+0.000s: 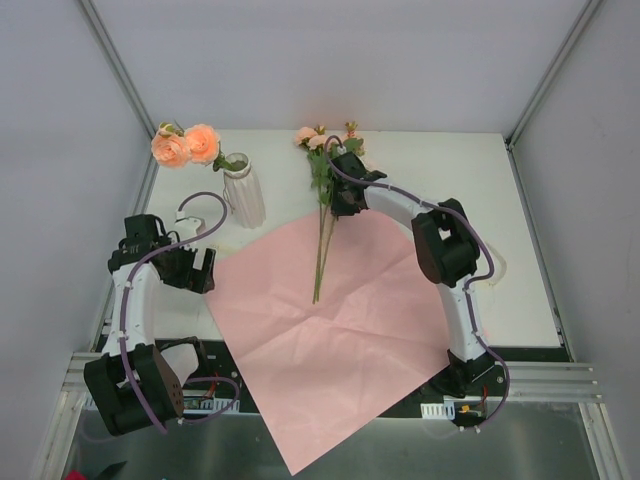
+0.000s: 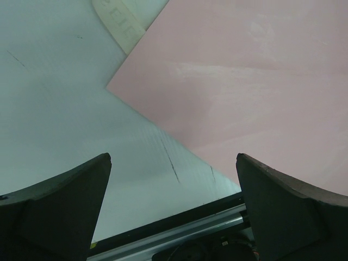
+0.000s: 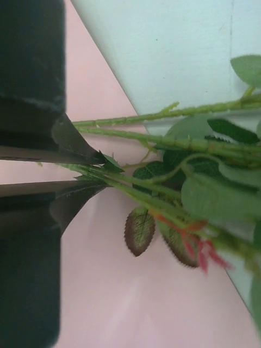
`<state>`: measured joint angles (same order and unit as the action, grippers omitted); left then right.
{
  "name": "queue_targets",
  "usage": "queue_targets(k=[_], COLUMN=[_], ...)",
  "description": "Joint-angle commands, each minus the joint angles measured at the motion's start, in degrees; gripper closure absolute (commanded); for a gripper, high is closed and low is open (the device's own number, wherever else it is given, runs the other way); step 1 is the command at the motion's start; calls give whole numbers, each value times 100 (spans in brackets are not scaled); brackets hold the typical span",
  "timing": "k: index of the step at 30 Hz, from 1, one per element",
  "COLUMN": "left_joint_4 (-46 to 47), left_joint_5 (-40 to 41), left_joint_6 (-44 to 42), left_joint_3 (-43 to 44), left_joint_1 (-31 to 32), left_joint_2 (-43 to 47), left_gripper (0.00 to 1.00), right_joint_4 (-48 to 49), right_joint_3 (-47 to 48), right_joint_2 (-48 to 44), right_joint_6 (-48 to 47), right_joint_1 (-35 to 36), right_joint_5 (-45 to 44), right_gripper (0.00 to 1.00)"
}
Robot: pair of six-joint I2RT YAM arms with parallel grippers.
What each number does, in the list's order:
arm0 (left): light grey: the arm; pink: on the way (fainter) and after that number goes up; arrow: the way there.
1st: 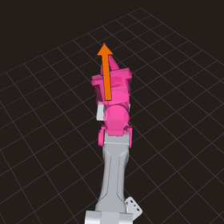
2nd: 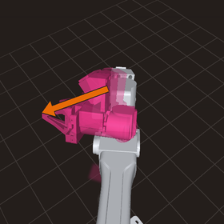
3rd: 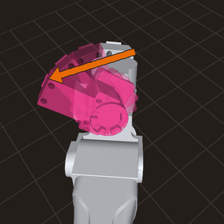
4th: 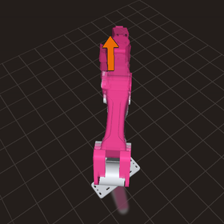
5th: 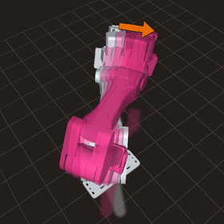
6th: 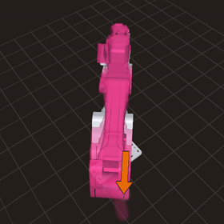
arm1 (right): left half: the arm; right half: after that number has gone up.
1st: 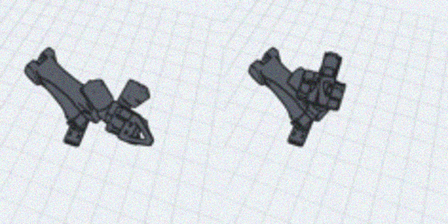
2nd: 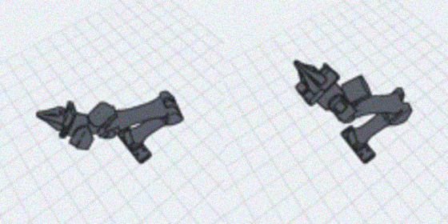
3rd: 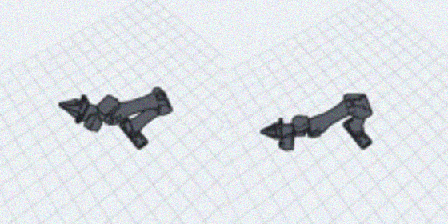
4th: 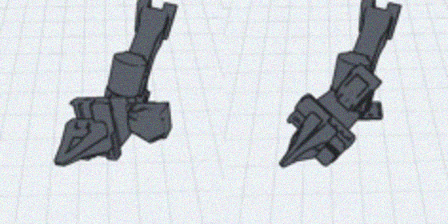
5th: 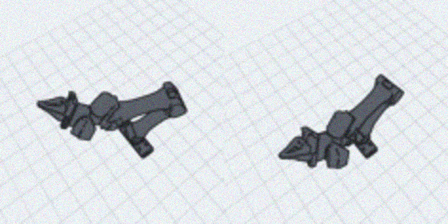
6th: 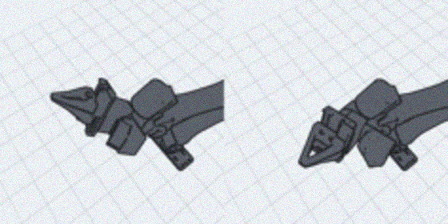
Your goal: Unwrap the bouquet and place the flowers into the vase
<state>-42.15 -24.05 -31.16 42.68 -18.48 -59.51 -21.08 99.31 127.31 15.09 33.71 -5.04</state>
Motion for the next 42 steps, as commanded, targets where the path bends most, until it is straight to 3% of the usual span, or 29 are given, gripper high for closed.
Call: queue_targets(k=[1, 4, 14, 22, 32, 36, 42], left_joint_4=[49, 49, 49, 49, 49, 58, 49], left_joint_5=[-29, -56, -47, -143, -556, -626, -653], left_joint_6=[-128, -101, -119, -40, 92, -4, -57], left_joint_3=[302, 381, 540, 584, 575, 593, 558], left_joint_1=[-50, -50, -50, -59, -410, -630, -674], left_joint_2=[-26, -87, -88, -87, -483, -562, -571], left_gripper=[1, 1, 1, 1, 1, 1, 1], right_joint_4=[-72, 25, 569, 2351, 5357, 5755, 6037], right_joint_3=[-51, -245, -1141, -1213, 1274, 2362, 2840], right_joint_2=[-293, -645, -2489, -3414, -2361, -1719, -1050], right_joint_6=[117, 178, 293, -296, -1288, -1658, -1957], right_joint_1=[-14, -14, -5, 311, 1014, 1242, 1340], right_joint_5=[-208, -243, -550, -332, 732, 864, 847], right_gripper=[89, 96, 98, 99, 99, 99, 99])
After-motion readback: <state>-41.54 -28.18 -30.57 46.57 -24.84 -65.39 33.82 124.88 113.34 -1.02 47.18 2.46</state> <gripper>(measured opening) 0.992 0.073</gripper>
